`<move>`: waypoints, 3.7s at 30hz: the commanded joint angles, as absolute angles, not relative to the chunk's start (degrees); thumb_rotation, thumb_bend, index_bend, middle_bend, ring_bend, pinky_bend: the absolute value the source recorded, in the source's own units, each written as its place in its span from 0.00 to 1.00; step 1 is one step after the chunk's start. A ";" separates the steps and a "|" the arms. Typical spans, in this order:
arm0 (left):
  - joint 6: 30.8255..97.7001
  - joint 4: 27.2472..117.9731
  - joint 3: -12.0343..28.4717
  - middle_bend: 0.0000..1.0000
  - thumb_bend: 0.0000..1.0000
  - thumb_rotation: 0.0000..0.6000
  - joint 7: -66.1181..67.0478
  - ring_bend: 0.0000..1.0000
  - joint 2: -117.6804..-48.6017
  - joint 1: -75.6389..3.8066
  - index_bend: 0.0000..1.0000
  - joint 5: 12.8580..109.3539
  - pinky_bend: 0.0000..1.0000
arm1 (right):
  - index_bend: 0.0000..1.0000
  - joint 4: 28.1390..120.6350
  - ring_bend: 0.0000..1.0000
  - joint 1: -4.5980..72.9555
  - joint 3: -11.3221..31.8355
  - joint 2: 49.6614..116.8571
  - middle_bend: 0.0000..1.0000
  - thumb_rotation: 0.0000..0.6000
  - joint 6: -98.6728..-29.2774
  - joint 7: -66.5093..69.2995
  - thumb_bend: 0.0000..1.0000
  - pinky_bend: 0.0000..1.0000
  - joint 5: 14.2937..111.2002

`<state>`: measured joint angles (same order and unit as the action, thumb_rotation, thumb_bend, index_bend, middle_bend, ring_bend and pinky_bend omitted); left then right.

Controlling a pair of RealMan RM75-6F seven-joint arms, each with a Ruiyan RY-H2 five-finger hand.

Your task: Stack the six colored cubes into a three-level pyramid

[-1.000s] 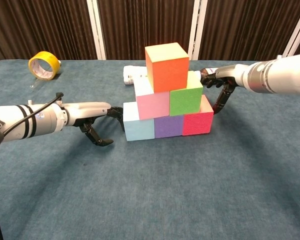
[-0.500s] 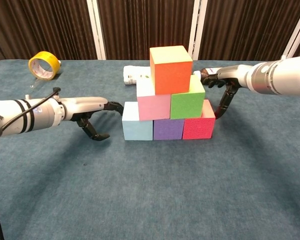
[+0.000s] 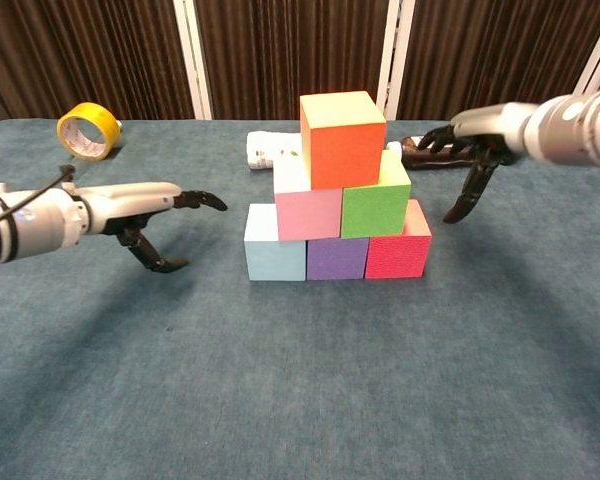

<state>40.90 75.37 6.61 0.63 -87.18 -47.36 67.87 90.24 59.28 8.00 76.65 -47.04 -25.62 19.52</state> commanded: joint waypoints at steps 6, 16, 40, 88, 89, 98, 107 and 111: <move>45.69 84.78 4.34 0.00 0.43 0.94 0.14 0.00 -81.05 -43.21 0.08 71.04 0.00 | 0.05 96.38 0.00 57.16 10.12 69.95 0.13 1.00 -49.31 -22.80 0.21 0.05 23.38; 41.71 82.40 3.18 0.00 0.43 0.94 5.44 0.00 -85.71 -45.27 0.08 68.77 0.00 | 0.07 93.74 0.00 56.92 8.05 71.78 0.13 1.00 -49.00 -23.80 0.21 0.04 22.50; 38.33 83.61 4.05 0.00 0.40 0.23 6.15 0.00 -87.11 -47.69 0.07 65.83 0.00 | 0.07 84.59 0.00 56.24 7.71 81.20 0.05 1.00 -47.05 -23.05 0.21 0.00 25.48; 47.96 91.15 3.89 0.00 0.40 0.24 4.78 0.00 -80.17 -43.98 0.07 70.99 0.00 | 0.06 91.97 0.00 55.84 12.83 75.74 0.05 1.00 -48.92 -23.19 0.21 0.00 24.48; 47.93 91.51 4.01 0.00 0.40 0.23 4.68 0.00 -80.08 -44.10 0.07 71.33 0.00 | 0.06 91.82 0.00 55.99 12.97 75.93 0.05 1.00 -48.73 -23.02 0.21 0.00 24.29; 44.40 90.52 5.45 0.00 0.40 0.23 4.47 0.00 -82.41 -46.87 0.07 70.92 0.00 | 0.06 88.76 0.00 57.73 13.40 79.53 0.05 1.00 -48.46 -22.58 0.21 0.00 22.64; 42.77 88.36 6.16 0.00 0.40 0.23 4.51 0.00 -83.70 -48.19 0.07 69.44 0.00 | 0.06 88.16 0.00 58.50 13.33 80.84 0.05 1.00 -49.03 -23.05 0.21 0.00 21.98; 42.38 87.95 6.41 0.00 0.40 0.23 4.22 0.00 -84.04 -48.64 0.07 69.41 0.00 | 0.06 88.19 0.00 58.57 13.34 81.03 0.05 1.00 -49.29 -23.09 0.21 0.00 21.87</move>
<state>42.42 87.98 6.38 4.26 -84.01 -48.60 69.40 88.19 58.57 13.34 81.03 -49.30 -23.09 21.87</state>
